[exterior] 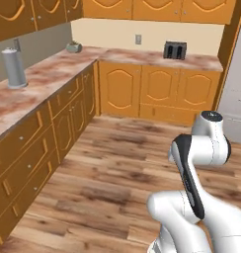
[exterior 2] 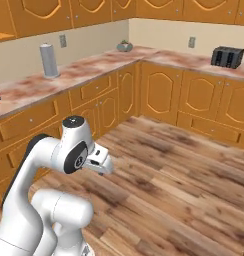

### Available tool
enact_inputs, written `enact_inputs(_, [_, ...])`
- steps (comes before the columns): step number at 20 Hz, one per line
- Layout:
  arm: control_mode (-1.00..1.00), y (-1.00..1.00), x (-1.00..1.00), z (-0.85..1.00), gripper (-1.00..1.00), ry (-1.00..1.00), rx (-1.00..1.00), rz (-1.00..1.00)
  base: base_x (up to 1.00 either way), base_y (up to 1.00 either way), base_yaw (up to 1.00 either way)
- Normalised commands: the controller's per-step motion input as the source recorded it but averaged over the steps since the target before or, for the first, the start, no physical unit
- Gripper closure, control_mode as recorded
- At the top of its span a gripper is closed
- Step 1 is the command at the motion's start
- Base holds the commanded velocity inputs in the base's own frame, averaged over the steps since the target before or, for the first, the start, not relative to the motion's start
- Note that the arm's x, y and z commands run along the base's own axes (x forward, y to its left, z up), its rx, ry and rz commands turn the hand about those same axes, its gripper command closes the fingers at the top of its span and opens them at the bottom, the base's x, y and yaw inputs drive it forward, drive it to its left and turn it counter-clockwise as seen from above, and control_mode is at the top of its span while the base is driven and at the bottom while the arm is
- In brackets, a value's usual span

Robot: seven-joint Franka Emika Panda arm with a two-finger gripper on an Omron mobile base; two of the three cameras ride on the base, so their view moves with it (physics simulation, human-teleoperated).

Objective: Locate and retrieve the soap dispenser and dish brush from the cabinet. Place them next to the sink.

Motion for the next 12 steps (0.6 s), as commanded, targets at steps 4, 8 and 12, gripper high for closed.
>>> enact_inputs(4, [1.00, 0.00, 0.00, 0.00, -1.00, 0.00, 0.00, 0.00, 0.05, 0.21, 0.46])
enact_inputs(8, [1.00, 0.00, 0.00, 0.00, -1.00, 0.00, 0.00, 0.00, 0.00, 0.24, 0.46])
enact_inputs(12, [1.00, 0.00, 0.00, 0.00, -1.00, 0.00, 0.00, 0.00, 0.16, 0.26, 0.42])
